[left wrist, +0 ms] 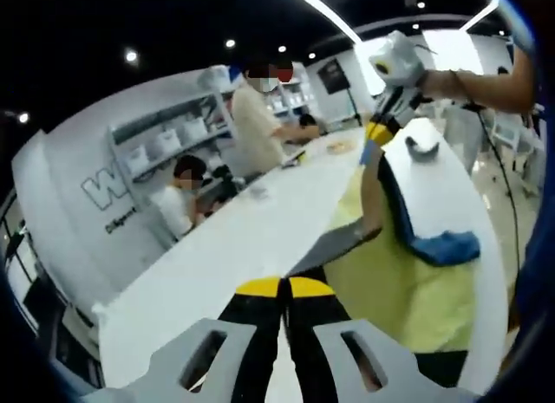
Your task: Fold the garment on the visible template until the final outline fits inside the template.
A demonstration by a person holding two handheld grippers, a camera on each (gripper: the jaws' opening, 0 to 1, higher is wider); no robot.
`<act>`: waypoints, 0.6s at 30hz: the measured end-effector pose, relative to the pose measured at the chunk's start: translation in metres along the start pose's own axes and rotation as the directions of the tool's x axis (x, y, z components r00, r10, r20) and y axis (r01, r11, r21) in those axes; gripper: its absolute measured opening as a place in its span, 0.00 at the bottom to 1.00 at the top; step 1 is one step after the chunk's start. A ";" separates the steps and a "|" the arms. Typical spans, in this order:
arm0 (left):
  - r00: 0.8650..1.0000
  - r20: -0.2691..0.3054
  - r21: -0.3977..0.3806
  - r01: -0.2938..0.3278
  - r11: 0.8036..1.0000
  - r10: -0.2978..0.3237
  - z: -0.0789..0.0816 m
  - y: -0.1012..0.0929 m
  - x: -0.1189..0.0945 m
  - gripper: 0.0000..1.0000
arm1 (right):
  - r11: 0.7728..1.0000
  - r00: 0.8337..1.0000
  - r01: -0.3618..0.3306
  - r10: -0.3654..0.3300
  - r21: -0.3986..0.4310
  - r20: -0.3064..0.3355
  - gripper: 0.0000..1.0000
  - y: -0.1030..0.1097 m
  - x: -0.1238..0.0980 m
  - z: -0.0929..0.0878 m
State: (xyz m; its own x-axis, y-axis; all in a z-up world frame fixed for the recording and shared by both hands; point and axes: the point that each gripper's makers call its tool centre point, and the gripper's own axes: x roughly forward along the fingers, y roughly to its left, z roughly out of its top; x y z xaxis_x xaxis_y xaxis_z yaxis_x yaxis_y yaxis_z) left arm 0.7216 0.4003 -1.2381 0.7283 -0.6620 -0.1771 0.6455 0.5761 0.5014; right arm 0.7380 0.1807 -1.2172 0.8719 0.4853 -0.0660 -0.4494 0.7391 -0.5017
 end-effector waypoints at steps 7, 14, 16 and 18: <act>1.000 0.013 0.031 0.021 0.999 -0.021 0.013 -0.029 -0.033 0.00 | 0.996 0.995 -0.084 0.086 0.029 -0.054 0.00 0.025 -0.042 0.003; 0.997 0.024 0.017 0.074 0.997 -0.075 0.019 -0.049 -0.050 0.00 | 0.985 0.981 -0.152 0.161 0.086 -0.109 0.00 0.039 -0.068 0.001; 0.997 0.024 0.015 0.075 0.997 -0.076 0.018 -0.049 -0.051 0.00 | 0.981 0.976 -0.166 0.177 0.098 -0.125 0.00 0.041 -0.070 -0.001; 0.996 0.021 -0.002 0.086 0.996 -0.086 0.009 -0.050 -0.046 0.00 | 0.970 0.965 -0.199 0.219 0.142 -0.143 0.00 0.042 -0.067 -0.009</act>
State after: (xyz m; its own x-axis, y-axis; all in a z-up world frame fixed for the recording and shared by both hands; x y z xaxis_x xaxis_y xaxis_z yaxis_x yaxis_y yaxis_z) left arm 0.6538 0.3973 -1.2470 0.6650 -0.7192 -0.2014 0.7064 0.5181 0.4824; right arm 0.6622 0.1753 -1.2416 0.7709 0.5635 -0.2969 -0.6369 0.6866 -0.3506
